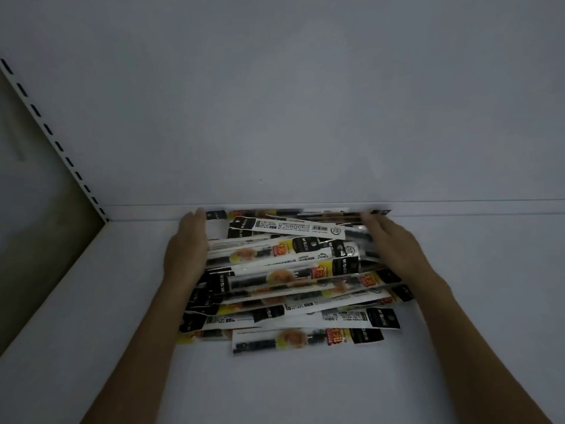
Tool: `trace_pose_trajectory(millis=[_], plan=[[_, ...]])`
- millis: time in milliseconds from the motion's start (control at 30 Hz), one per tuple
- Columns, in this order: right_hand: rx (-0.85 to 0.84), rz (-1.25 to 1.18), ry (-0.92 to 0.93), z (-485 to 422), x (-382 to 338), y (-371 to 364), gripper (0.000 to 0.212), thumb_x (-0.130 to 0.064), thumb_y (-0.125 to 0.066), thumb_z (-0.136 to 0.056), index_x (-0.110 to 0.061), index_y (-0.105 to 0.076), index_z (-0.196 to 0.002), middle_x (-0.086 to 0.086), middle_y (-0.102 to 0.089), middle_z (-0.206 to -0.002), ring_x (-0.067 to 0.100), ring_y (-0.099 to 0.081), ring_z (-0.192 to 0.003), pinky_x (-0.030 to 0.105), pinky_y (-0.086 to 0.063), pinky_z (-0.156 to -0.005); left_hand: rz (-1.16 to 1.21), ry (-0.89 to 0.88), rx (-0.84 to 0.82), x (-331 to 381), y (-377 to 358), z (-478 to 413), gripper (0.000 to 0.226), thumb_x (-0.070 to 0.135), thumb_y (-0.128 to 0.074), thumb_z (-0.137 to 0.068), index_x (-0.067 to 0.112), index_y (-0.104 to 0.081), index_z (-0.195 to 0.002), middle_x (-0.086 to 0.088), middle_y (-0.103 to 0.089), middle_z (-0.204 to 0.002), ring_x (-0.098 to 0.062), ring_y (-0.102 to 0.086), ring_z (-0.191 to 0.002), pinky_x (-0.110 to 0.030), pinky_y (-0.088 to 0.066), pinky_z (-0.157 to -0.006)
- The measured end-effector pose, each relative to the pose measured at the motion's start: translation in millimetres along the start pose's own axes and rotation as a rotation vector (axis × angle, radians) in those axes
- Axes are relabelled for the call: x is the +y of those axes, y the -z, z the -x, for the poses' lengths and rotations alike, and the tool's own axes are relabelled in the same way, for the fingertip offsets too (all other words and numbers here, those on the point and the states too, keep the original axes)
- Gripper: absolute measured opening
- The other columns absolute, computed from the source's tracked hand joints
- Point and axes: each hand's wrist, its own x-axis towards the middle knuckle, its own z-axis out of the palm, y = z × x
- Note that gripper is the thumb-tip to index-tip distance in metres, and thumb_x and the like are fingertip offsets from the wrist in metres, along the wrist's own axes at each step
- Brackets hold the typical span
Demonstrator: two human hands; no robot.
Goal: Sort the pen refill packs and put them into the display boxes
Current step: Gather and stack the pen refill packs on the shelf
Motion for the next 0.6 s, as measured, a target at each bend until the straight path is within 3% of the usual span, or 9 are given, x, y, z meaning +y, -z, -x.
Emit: trace_pose_trajectory(millis=[67, 133, 233, 267, 300, 367, 467, 533, 600], plan=[[-0.030, -0.043, 0.041, 2.4, -7.4, -7.5, 0.041, -0.047, -0.034, -0.095, -0.022, -0.058, -0.116, 0.003, -0.061, -0.104, 0.008, -0.050, -0.084, 0.025, -0.036, -0.074, 0.029, -0.017, -0.106, 5.8, -8.9, 5.2, 0.050, 0.052, -0.025, -0.095, 0.024, -0.047, -0.129, -0.001, -0.053, -0.120, -0.022, -0.049, -0.107, -0.034, -0.035, -0.092], [0.037, -0.153, 0.049, 0.8, -9.4, -7.0, 0.036, -0.048, -0.036, -0.094, -0.023, -0.059, -0.108, -0.001, -0.059, -0.098, 0.010, -0.053, -0.084, 0.023, -0.039, -0.069, 0.030, -0.069, -0.062, 9.6, -10.9, 1.0, 0.043, 0.050, -0.027, -0.095, 0.022, -0.052, -0.115, 0.001, -0.054, -0.108, -0.020, -0.051, -0.098, -0.030, -0.034, -0.080], [0.299, -0.241, -0.013, -13.6, -5.1, -4.0, 0.047, -0.045, -0.037, -0.095, -0.009, -0.053, -0.121, 0.004, -0.054, -0.120, 0.021, -0.050, -0.109, 0.031, -0.040, -0.091, 0.130, -0.059, 0.129, 13.7, -5.0, -15.2, 0.033, 0.038, -0.029, -0.099, 0.018, -0.054, -0.091, 0.003, -0.050, -0.090, -0.016, -0.047, -0.093, -0.027, -0.033, -0.074], [0.304, -0.246, -0.069, -16.0, -8.5, -4.7, 0.052, -0.048, -0.037, -0.093, -0.008, -0.052, -0.122, 0.004, -0.052, -0.123, 0.023, -0.050, -0.110, 0.033, -0.038, -0.096, 0.197, -0.033, 0.135, 13.7, -5.7, -20.0, 0.032, 0.037, -0.029, -0.099, 0.022, -0.050, -0.080, 0.005, -0.048, -0.085, -0.015, -0.044, -0.091, -0.027, -0.035, -0.074], [0.281, -0.233, -0.096, -20.2, -7.3, -8.7, 0.060, -0.058, -0.036, -0.088, -0.010, -0.054, -0.120, 0.004, -0.053, -0.123, 0.025, -0.052, -0.107, 0.036, -0.040, -0.095, 0.250, -0.002, 0.120, 12.8, -8.8, -23.5, 0.032, 0.038, -0.029, -0.098, 0.024, -0.048, -0.076, 0.006, -0.048, -0.086, -0.015, -0.043, -0.092, -0.029, -0.036, -0.078], [0.212, -0.202, -0.112, -24.2, -7.5, -18.9, 0.076, -0.076, -0.033, -0.076, -0.014, -0.057, -0.116, 0.007, -0.057, -0.119, 0.029, -0.056, -0.101, 0.040, -0.046, -0.090, 0.193, 0.002, 0.091, 10.3, -17.8, -28.2, 0.035, 0.040, -0.029, -0.097, 0.019, -0.056, -0.088, 0.005, -0.049, -0.098, -0.015, -0.045, -0.097, -0.032, -0.035, -0.087], [0.163, -0.178, -0.074, -22.8, -16.1, -30.2, 0.046, -0.050, -0.040, -0.092, -0.014, -0.059, -0.115, 0.002, -0.057, -0.108, 0.016, -0.055, -0.091, 0.027, -0.043, -0.078, 0.091, -0.057, 0.127, 7.0, -24.6, -36.4, 0.030, 0.037, -0.035, -0.093, 0.019, -0.053, -0.075, -0.003, -0.057, -0.103, -0.019, -0.050, -0.100, -0.032, -0.036, -0.086], [0.155, -0.122, 0.003, -25.4, -16.8, -36.6, 0.043, -0.046, -0.044, -0.091, -0.013, -0.061, -0.112, 0.007, -0.060, -0.109, 0.022, -0.055, -0.101, 0.034, -0.044, -0.087, 0.052, -0.065, 0.118, 6.7, -23.4, -38.6, 0.031, 0.038, -0.036, -0.089, 0.019, -0.052, -0.070, -0.011, -0.060, -0.106, -0.026, -0.054, -0.101, -0.036, -0.040, -0.085], [0.141, -0.147, 0.005, -29.2, -18.9, -39.5, 0.044, -0.048, -0.046, -0.089, -0.012, -0.060, -0.110, 0.007, -0.061, -0.107, 0.023, -0.054, -0.102, 0.036, -0.044, -0.088, -0.018, -0.048, 0.061, 6.5, -25.9, -37.5, 0.035, 0.041, -0.035, -0.092, 0.015, -0.058, -0.086, -0.007, -0.059, -0.104, -0.024, -0.053, -0.096, -0.032, -0.036, -0.079]])
